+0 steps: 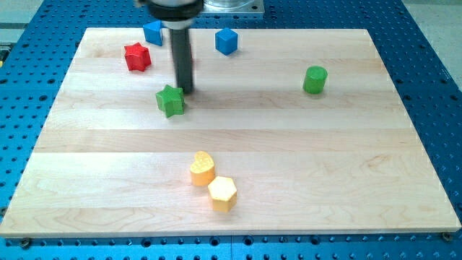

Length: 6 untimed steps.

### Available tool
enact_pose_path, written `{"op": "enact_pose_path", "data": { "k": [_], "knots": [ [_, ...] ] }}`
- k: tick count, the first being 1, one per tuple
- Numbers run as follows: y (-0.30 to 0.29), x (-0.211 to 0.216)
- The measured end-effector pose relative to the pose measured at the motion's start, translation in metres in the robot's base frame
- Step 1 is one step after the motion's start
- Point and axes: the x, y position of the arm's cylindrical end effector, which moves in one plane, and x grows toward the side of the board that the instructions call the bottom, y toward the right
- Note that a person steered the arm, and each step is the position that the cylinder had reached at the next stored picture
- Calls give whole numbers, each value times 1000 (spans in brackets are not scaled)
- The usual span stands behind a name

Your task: Move the red star closer to the red circle

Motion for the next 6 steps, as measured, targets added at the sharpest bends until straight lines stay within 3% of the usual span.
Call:
{"op": "enact_pose_path", "data": {
  "k": [1,2,4,6],
  "knots": [
    [-104,-14],
    [-117,-63],
    [-64,-60],
    [-87,-103]
  ]
}}
